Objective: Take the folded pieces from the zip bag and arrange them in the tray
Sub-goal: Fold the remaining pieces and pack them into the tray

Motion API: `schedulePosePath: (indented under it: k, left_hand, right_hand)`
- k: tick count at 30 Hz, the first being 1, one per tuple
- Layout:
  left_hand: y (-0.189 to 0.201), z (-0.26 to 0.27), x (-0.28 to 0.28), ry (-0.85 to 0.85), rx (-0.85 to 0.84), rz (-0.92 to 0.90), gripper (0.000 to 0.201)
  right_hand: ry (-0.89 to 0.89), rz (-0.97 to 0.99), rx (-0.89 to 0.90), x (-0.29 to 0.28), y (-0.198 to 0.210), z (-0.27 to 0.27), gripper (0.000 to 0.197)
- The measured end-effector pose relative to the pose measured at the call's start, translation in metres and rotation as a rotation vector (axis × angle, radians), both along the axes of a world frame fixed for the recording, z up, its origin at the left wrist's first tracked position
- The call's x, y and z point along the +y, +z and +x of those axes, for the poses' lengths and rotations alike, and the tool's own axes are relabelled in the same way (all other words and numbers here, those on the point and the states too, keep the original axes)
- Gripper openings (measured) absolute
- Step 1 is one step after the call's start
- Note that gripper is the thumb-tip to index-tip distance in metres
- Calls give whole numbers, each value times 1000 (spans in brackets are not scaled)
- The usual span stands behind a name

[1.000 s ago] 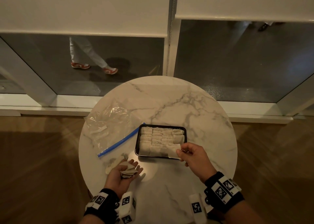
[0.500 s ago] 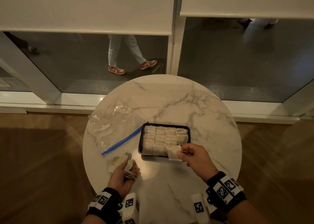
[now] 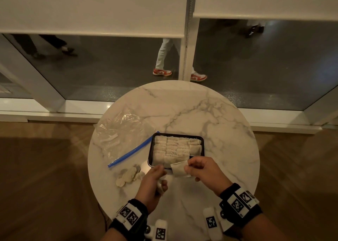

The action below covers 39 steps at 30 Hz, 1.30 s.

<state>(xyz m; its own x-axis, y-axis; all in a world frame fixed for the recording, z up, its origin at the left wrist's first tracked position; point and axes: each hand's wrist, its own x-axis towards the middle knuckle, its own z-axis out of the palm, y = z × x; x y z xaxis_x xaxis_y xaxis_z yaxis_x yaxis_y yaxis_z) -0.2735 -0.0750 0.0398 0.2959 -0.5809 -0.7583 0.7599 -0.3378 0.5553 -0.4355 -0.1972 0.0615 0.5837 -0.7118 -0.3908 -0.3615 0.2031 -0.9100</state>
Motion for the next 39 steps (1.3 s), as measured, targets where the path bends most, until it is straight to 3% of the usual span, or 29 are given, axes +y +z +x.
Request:
schedulePosePath:
  k: [4,9,16,22,26,33,39]
  left_hand:
    - [10,-3,-9,-152,-22,-141,33]
    - [10,-4,-11,-257,-195,-115,20]
    - [12,7,-13,-286,-304,-71,16]
    - [12,48,-7,-230,-391,45,18]
    - [9,76,5,-203,-325,108,22]
    - [31,105,10,-16,-42,49,33]
    - [68,119,-1,-14,-29,-48,43]
  right_hand:
    - [3,-70,-18,1,-1,0,4]
    - [-57,-98,-19,-1,-6,0,2]
    - [-33,-93,-17,-3,-6,4,1]
    - [-70,-116,33,-10,-13,2,2]
    - [-79,-119,32,-14,-15,1,2]
    - [-70,-119,36,-15,-16,2,3]
    - [-78,-120,71,-18,-17,4,5]
